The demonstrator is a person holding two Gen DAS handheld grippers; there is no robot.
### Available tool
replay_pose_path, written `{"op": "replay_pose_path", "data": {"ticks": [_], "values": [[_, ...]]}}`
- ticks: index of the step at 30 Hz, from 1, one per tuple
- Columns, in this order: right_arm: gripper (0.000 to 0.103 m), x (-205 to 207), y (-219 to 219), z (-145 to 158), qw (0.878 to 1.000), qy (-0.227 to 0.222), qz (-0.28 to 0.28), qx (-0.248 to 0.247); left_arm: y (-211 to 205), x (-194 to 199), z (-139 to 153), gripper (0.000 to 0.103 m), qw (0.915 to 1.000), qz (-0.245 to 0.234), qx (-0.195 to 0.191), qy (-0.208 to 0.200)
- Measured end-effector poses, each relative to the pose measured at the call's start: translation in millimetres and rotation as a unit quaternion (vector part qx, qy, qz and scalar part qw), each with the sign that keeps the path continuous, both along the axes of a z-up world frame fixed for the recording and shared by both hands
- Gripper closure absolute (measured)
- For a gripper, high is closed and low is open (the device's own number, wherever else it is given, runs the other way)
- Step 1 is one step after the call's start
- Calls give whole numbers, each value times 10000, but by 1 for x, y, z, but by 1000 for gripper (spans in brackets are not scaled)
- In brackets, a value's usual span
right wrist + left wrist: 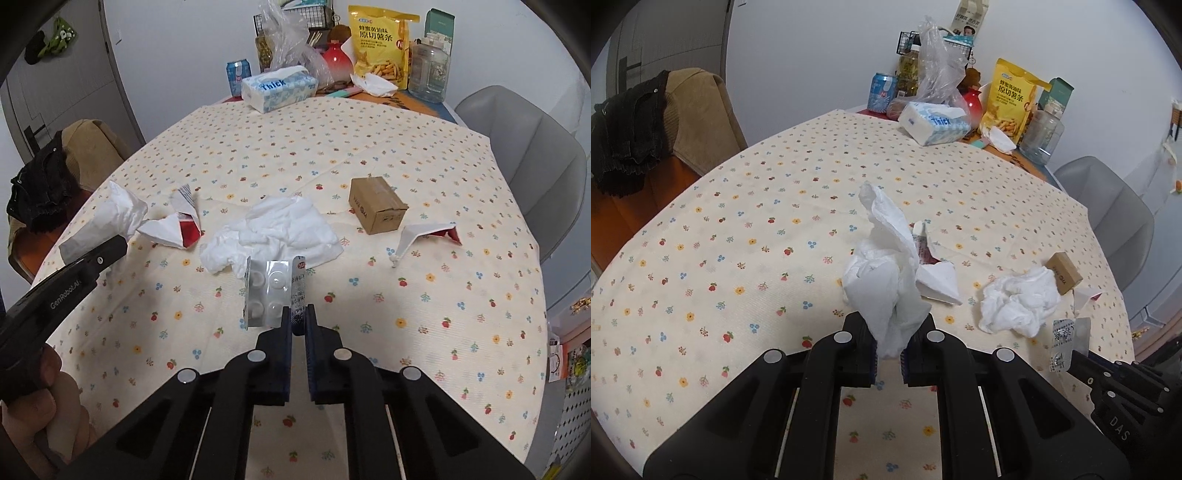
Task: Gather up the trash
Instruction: 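Carry the tissue and blister pack over to the white bin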
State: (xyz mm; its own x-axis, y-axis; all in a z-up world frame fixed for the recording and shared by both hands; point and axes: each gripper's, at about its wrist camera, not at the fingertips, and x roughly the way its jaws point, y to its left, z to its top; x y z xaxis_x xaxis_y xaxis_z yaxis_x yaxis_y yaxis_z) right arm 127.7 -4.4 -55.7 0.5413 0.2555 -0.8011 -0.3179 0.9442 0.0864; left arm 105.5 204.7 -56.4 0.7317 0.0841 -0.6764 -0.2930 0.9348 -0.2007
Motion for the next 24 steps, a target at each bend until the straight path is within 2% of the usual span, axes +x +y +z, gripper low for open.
{"op": "replay_pose_path", "data": {"ticks": [13,24], "values": [[96,-32,-45,31,9988,-321,-242,294,-47,-22,34,93,9987,-275,336,-277],[95,-57,-106,53,9943,-679,-754,319,-116,-22,48,93,9945,-822,515,-403]]}}
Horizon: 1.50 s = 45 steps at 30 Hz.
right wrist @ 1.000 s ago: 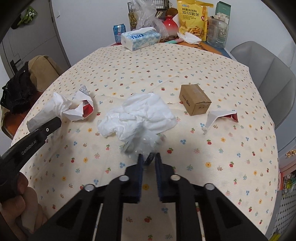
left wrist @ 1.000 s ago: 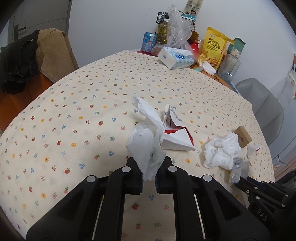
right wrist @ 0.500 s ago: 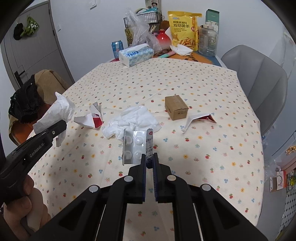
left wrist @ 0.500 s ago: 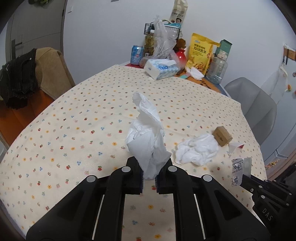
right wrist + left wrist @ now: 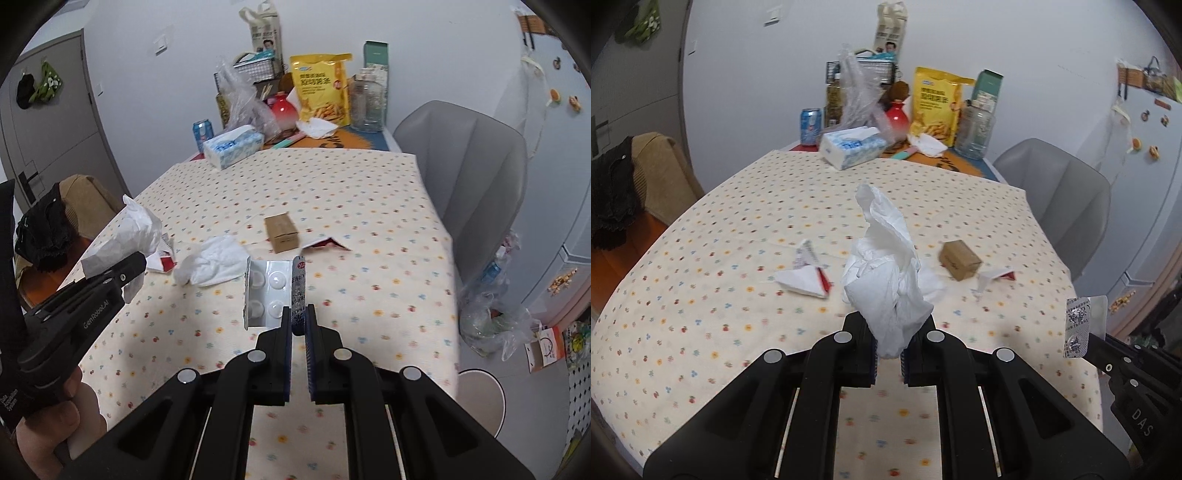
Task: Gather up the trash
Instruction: 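Carry the tissue and blister pack over to the white bin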
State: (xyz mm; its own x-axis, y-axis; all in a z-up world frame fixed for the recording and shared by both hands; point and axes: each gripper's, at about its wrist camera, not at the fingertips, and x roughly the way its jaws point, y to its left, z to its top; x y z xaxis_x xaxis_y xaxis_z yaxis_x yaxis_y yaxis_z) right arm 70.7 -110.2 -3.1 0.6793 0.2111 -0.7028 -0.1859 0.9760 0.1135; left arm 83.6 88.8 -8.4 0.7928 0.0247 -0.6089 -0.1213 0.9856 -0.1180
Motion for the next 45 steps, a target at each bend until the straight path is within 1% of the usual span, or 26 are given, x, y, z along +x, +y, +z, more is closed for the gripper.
{"op": "replay_pose_path", "data": {"ticks": [10,19,27,35,45], "values": [[95,-14,-69,7,9976,-146,-673,-29,-73,11,3,93,9979,-614,193,-2],[95,-23,-131,10,9924,-203,-1211,-15,-142,24,2,93,9925,-1177,326,36],[95,-34,-184,9,9847,-203,-1731,-92,-203,28,-1,93,9848,-1669,466,84],[95,-46,-237,3,9752,-162,-2206,-88,-261,27,-5,93,9750,-2131,616,136],[95,-52,-290,-16,9631,6,-2691,-52,-314,29,-18,93,9655,-2464,804,270]]}}
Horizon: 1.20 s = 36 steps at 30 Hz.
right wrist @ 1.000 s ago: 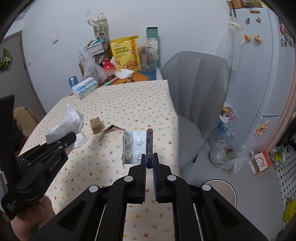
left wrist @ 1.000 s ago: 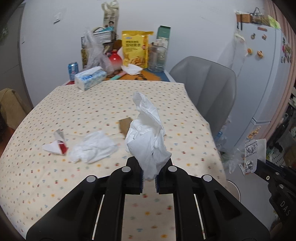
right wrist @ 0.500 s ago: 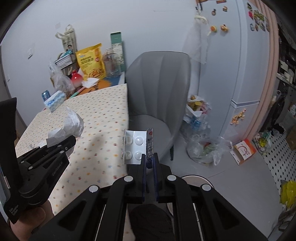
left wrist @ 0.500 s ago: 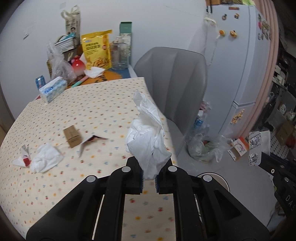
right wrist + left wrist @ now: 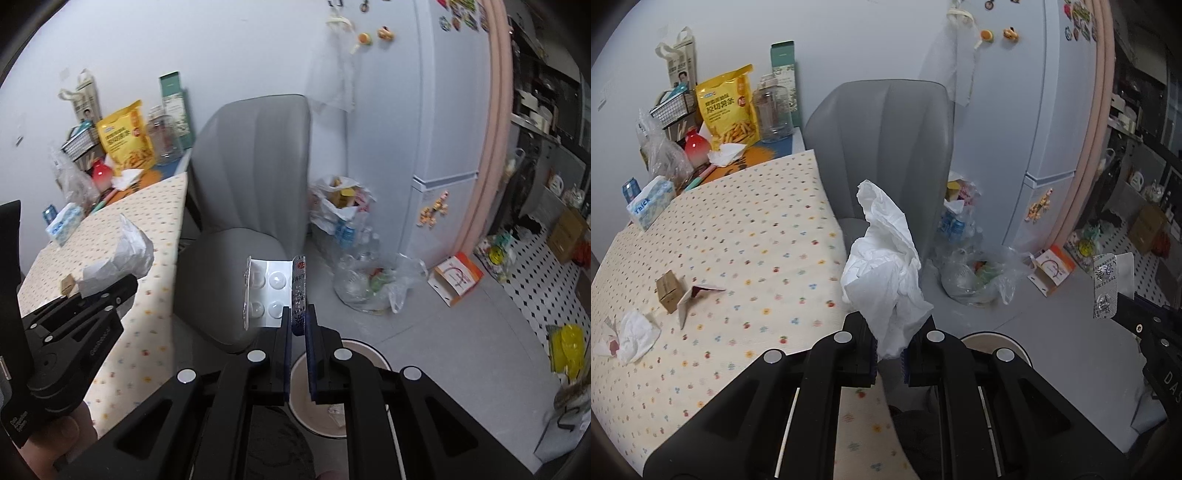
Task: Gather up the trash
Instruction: 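Carry the tissue and blister pack over to the white bin, then open both tools over the bin to drop tissue and blister pack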
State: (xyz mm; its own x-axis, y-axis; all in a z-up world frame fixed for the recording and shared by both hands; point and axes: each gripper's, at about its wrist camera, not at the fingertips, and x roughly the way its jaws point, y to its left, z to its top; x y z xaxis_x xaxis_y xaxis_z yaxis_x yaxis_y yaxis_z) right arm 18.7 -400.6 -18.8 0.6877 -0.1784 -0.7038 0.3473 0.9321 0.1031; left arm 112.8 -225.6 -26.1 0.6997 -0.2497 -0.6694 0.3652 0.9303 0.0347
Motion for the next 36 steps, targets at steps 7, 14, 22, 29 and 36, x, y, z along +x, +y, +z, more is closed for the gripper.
{"op": "replay_pose_path", "data": {"ticks": [7,14,22,29,36], "values": [[95,2,-24,-16,9997,151,-166,21,-29,6,-12,93,9997,-154,162,115],[93,12,-50,-43,9989,276,-290,232,-50,10,-24,93,9989,-271,312,219],[63,5,-72,-64,9976,358,-478,347,-67,11,-34,93,9978,-378,463,301],[59,-27,-97,-63,9955,355,-815,341,-97,-2,-41,93,9949,-744,579,357],[39,-66,-124,-52,9915,313,-1265,63,-139,-23,-50,93,9893,-1213,654,489]]}}
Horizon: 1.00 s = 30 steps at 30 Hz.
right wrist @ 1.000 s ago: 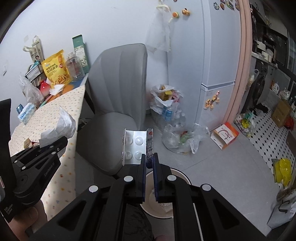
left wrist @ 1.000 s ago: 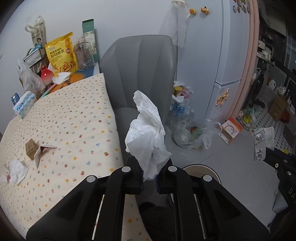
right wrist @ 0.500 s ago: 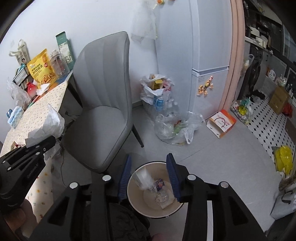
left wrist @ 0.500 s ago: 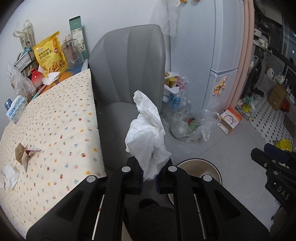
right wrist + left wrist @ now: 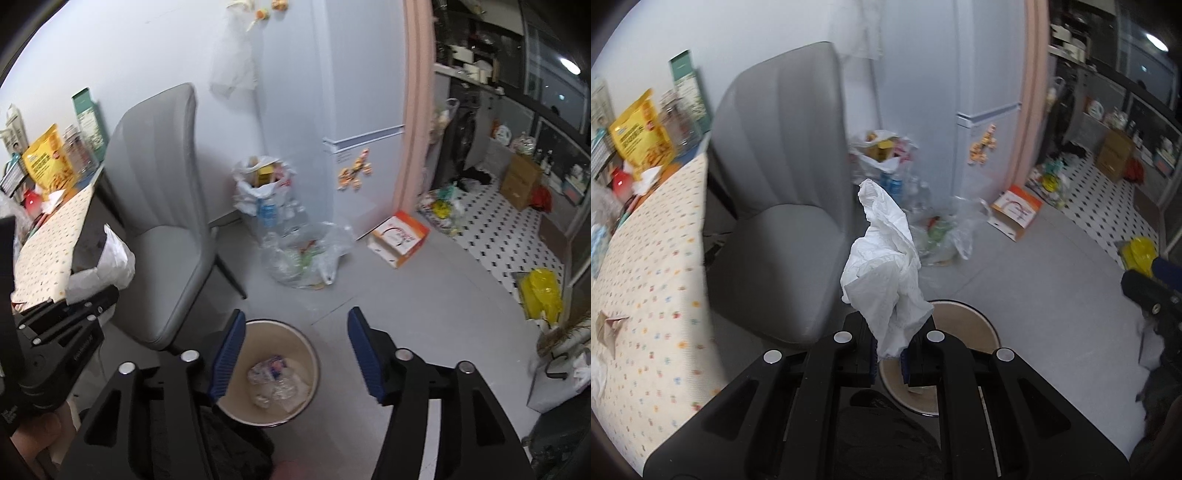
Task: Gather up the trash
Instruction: 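Open both tools over the bin to drop tissue and blister pack, then move both open tools back over the table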
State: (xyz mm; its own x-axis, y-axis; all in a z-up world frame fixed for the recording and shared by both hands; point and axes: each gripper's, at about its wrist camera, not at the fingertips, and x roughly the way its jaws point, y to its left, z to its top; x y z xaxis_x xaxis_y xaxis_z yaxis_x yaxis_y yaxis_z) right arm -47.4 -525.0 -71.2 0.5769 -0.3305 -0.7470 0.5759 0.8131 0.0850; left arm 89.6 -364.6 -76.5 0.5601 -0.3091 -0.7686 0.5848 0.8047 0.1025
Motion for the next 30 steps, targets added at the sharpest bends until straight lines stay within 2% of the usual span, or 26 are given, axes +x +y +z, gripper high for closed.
{"op": "replay_pose_path", "data": {"ticks": [8,9,10,11,12,13,16,19,22,24,26,30], "values": [[33,-21,-23,1,9997,35,-244,-41,-32,-18,-11,93,9993,-318,93,186],[32,-21,-25,0,9996,40,-261,-40,-33,-18,-12,89,9991,-335,89,226],[32,-22,-26,0,9996,37,-287,-41,-34,-18,-13,79,9989,-358,75,287],[31,-22,-27,0,9995,32,-296,-40,-34,-19,-12,73,9987,-386,25,335],[30,-22,-28,0,9995,25,-302,-39,-33,-19,-12,56,9985,-412,-42,367],[29,-23,-29,0,9995,15,-306,-35,-32,-20,-10,45,9985,-418,-84,343],[29,-22,-25,-1,9996,3,-284,-26,-26,-22,-3,32,9993,-354,-80,134],[26,-20,-21,2,9997,-37,-223,-41,-17,-17,5,23,9997,-224,-123,56],[19,-15,-12,9,9998,-87,-145,-122,-2,-14,17,17,9998,-3,-131,-150],[11,-12,-4,15,9996,-159,-108,-198,9,-11,24,15,9995,110,-194,-219],[8,-9,3,21,9994,-227,-53,-251,22,-8,32,14,9990,232,-268,-281],[8,-1,26,31,9989,-308,143,-331,50,-5,46,12,9973,485,-362,-422]]}}
